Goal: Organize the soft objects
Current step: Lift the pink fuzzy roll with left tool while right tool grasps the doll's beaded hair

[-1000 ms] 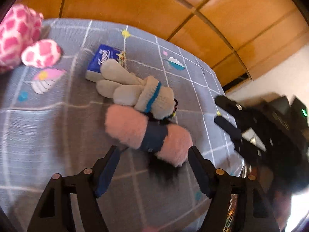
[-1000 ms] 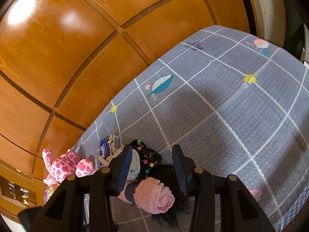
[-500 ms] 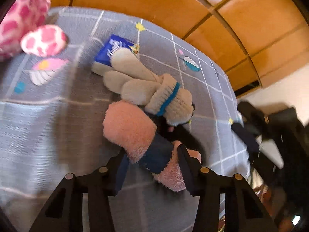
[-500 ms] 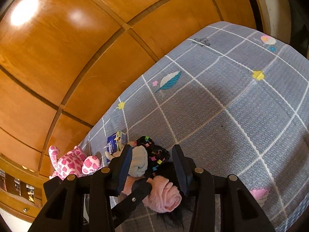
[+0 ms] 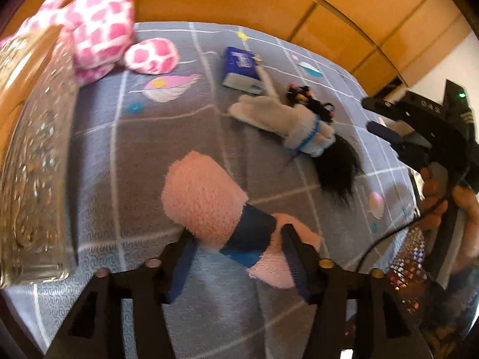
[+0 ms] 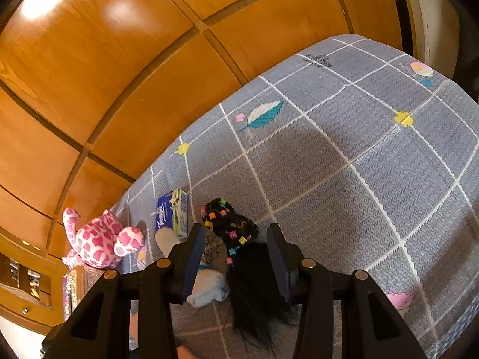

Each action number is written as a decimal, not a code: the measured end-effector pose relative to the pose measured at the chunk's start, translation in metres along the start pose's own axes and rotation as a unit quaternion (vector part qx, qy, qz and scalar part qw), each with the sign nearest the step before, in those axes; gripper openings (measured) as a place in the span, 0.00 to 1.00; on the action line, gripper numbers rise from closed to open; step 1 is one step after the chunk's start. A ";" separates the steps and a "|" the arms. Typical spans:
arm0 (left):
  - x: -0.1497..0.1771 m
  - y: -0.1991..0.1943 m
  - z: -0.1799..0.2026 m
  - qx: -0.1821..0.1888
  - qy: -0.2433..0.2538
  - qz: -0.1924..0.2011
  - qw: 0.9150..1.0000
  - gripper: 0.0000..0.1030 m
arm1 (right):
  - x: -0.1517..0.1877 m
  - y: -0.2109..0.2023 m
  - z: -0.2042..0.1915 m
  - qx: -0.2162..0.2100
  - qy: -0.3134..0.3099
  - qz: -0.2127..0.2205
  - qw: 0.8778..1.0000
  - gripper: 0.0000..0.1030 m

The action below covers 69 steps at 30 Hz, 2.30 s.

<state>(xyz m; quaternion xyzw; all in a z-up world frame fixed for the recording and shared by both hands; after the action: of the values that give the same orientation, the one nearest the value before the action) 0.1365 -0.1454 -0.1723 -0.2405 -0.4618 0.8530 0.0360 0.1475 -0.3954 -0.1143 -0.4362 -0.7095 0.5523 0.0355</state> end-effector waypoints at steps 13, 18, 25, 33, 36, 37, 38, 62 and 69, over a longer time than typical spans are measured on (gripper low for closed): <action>-0.004 0.014 0.001 -0.054 -0.028 0.069 0.996 0.74 | 0.006 0.014 0.011 0.043 0.004 -0.024 0.999 0.42; 0.001 0.016 0.005 -0.044 0.017 0.096 0.994 0.70 | 0.010 0.021 0.016 0.042 0.018 -0.043 0.998 0.42; 0.002 0.014 -0.002 -0.009 0.015 0.104 0.994 0.70 | 0.021 0.037 0.001 0.040 -0.013 -0.087 0.995 0.42; 0.007 0.012 -0.003 -0.008 0.017 0.114 0.993 0.71 | 0.010 0.073 -0.028 0.083 -0.088 -0.095 0.988 0.52; 0.009 0.011 -0.002 -0.010 0.017 0.119 0.993 0.71 | 0.016 0.091 -0.033 0.111 -0.132 -0.106 0.979 0.51; 0.010 0.011 -0.001 -0.011 0.018 0.121 0.992 0.71 | 0.019 0.092 -0.036 0.132 -0.167 -0.096 0.972 0.39; 0.012 0.010 0.000 -0.014 0.020 0.122 0.992 0.71 | 0.022 0.093 -0.038 0.153 -0.195 -0.087 0.965 0.33; 0.029 -0.006 0.014 -0.029 0.037 0.126 0.991 0.51 | 0.041 0.091 -0.046 0.174 -0.259 -0.066 0.948 0.35; 0.038 -0.014 0.020 -0.048 0.058 0.132 0.988 0.50 | 0.045 0.092 -0.049 0.182 -0.280 -0.058 0.941 0.34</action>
<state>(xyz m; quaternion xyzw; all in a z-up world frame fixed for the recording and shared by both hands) 0.0915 -0.1423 -0.1662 -0.3498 -0.4636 0.8117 -0.0616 0.1994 -0.3282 -0.1892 -0.2083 -0.6023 0.7686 -0.0545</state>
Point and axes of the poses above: each gripper's, at about its wrist camera, not at the fingertips, and y roughly the way its jaws point, z to its right, x to its underside, the point moved 7 cm from there along y, roughly the way its jaws point, and after that the axes turned 8 degrees about x, right-handed, at the moved point
